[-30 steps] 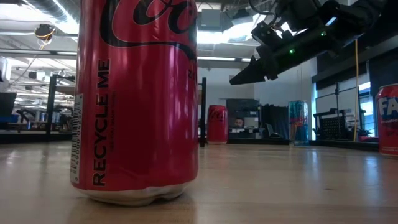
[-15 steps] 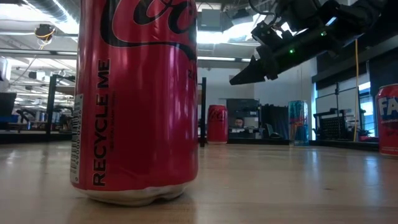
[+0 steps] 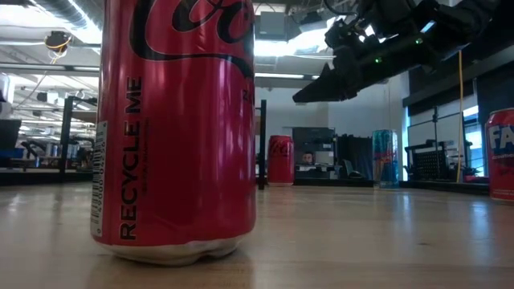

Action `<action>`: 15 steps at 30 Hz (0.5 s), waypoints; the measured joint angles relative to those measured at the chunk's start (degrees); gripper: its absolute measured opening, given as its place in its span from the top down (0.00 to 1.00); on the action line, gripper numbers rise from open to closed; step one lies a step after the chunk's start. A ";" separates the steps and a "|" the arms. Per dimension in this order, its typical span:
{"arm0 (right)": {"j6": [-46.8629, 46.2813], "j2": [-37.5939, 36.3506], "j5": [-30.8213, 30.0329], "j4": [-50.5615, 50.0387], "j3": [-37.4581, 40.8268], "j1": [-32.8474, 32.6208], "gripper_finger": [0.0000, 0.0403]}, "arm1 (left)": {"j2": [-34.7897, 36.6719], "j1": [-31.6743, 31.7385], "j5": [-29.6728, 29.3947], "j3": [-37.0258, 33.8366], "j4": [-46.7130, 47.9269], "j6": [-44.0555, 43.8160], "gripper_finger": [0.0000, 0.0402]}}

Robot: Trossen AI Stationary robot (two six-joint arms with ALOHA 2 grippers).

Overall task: Place canned beverage on shelf
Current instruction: Put the bottom red black soda can on the shelf

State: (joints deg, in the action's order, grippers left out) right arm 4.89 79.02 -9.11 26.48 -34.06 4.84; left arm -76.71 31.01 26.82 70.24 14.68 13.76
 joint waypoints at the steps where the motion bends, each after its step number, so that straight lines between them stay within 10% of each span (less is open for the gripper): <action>1: -0.02 0.00 0.21 -0.10 0.00 0.00 1.00 | 0.00 -1.28 -1.22 -0.24 0.03 0.47 0.18; 15: 1.34 -0.01 0.82 -4.13 0.00 -5.93 1.00 | -0.07 -20.84 -17.36 -7.67 0.87 -3.00 0.18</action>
State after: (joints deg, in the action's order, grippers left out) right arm 6.22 79.01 -8.29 22.35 -34.06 -1.08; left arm -76.77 10.17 9.46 62.57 15.55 10.76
